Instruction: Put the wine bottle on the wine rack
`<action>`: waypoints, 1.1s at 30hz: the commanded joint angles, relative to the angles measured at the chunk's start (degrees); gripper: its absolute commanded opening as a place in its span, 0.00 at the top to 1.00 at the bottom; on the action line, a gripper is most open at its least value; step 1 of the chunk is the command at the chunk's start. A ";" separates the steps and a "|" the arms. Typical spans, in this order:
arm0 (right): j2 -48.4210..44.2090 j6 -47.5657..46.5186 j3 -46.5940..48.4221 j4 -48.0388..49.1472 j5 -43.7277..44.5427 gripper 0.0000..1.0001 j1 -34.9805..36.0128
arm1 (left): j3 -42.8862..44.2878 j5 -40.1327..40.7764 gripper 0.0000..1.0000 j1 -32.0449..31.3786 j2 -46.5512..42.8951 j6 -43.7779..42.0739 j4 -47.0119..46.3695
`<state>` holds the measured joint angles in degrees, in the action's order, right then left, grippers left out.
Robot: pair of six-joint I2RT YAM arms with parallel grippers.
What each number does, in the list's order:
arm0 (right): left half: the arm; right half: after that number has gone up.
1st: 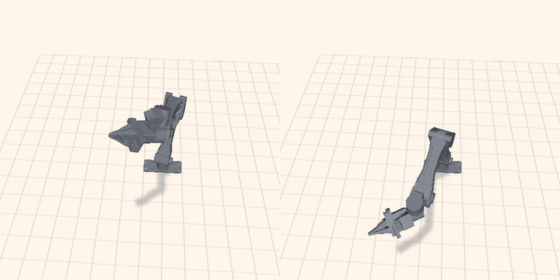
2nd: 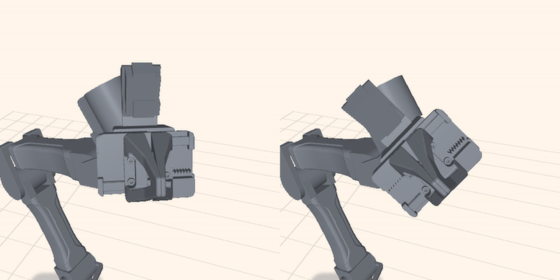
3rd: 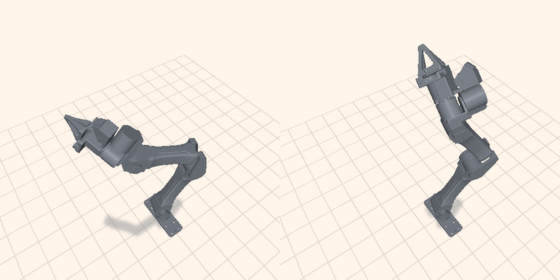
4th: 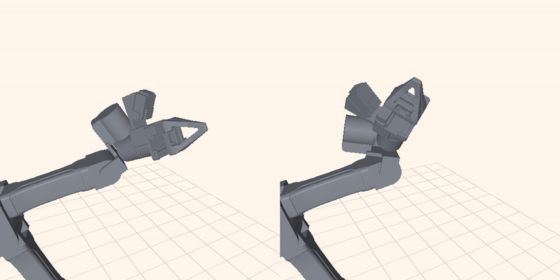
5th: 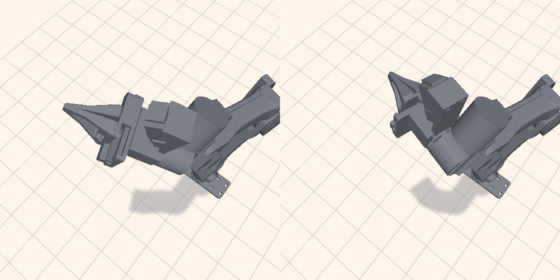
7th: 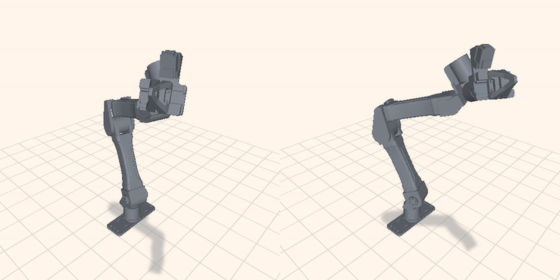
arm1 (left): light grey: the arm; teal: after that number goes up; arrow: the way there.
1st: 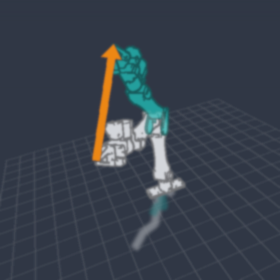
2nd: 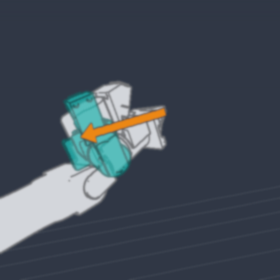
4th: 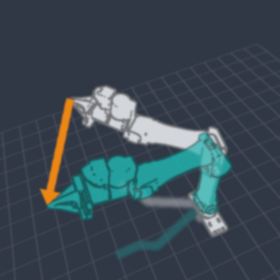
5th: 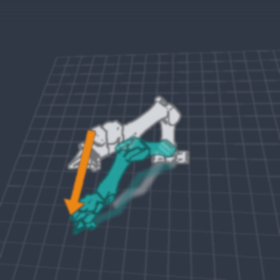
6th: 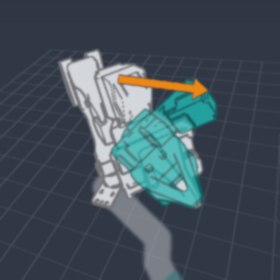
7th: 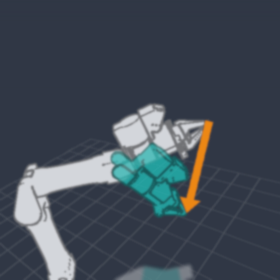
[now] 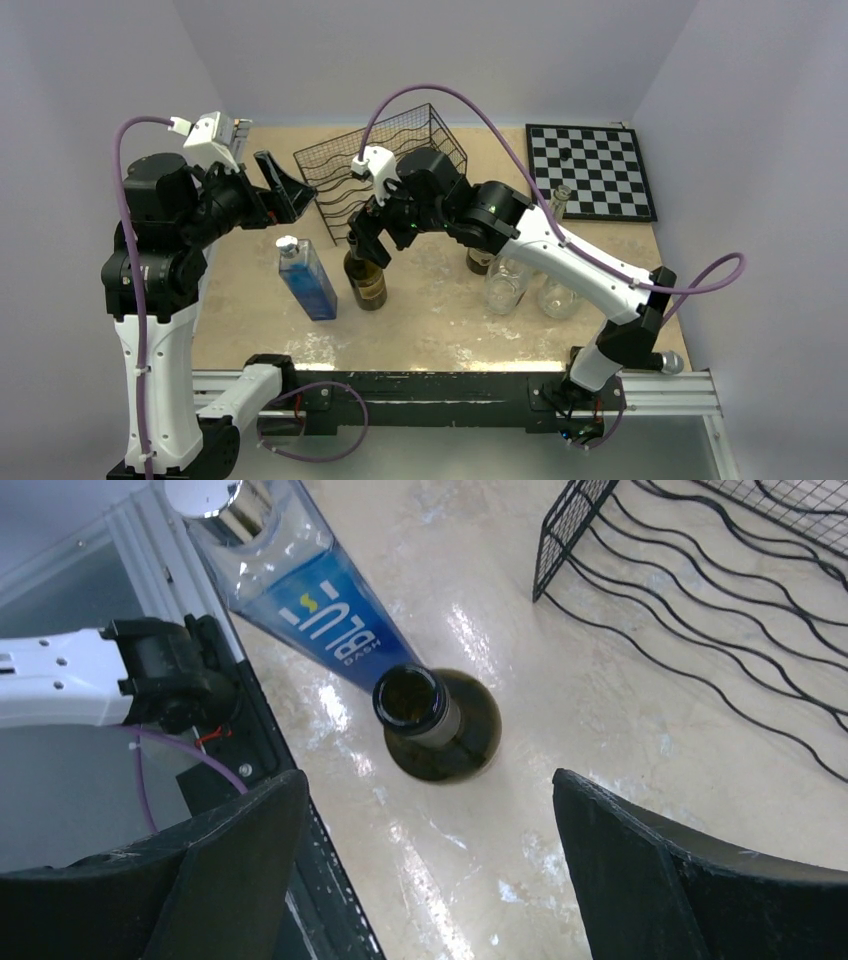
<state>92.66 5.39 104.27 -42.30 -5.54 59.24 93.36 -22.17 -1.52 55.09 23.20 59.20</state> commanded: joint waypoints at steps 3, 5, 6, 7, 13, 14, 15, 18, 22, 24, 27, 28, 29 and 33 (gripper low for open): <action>2.91 0.46 5.63 3.57 -0.64 0.06 -0.09 | 0.02 -1.89 0.01 0.19 -0.03 0.44 -2.46; 4.04 0.14 6.00 3.86 -1.16 0.11 0.07 | 0.07 -1.91 0.01 0.19 -0.02 0.31 -2.49; 4.73 -0.12 6.05 3.85 -1.26 0.12 0.15 | 0.07 -1.84 0.01 0.17 -0.06 0.27 -2.51; 5.17 -0.31 6.19 3.69 -1.39 0.14 0.17 | -0.01 -1.82 0.01 0.20 0.05 0.27 -2.54; 7.39 -0.90 5.39 3.85 -2.15 0.30 1.08 | 0.06 -0.65 0.01 0.20 0.20 0.09 -2.41; 7.81 -0.92 5.29 3.89 -1.97 0.32 1.22 | 0.07 -0.15 0.01 0.20 0.16 0.02 -2.38; 8.23 -0.91 5.29 3.90 -1.81 0.34 1.27 | 0.07 0.49 0.01 0.20 0.23 -0.06 -2.25; 9.13 -0.99 5.12 4.27 -1.05 0.39 1.31 | 0.15 2.30 0.01 0.19 0.11 -0.38 -1.81; 9.85 -1.02 4.89 4.85 -0.31 0.49 1.30 | 0.11 4.85 0.01 0.20 -0.18 -0.73 -1.08; 10.16 -0.83 4.81 5.01 -0.26 0.60 1.31 | 0.15 5.76 0.01 0.14 -0.39 -0.99 -0.72; 10.26 -0.42 4.90 5.13 0.07 0.77 1.31 | 0.07 6.42 0.01 0.19 -0.57 -1.29 -0.58; 10.18 -0.39 4.89 5.08 0.45 0.86 1.31 | 0.07 6.44 0.01 0.16 -0.58 -1.36 -0.50; 10.09 -0.31 5.08 4.93 1.14 0.95 1.31 | 0.07 6.44 0.01 0.20 -0.62 -1.45 -0.47; 9.34 -0.15 7.71 2.06 3.94 1.00 1.31 | -0.14 4.94 0.01 0.15 -0.97 -2.48 -0.44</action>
<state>102.85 4.54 108.31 -39.42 -4.03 60.34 93.36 -16.69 -1.52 54.89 22.92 59.40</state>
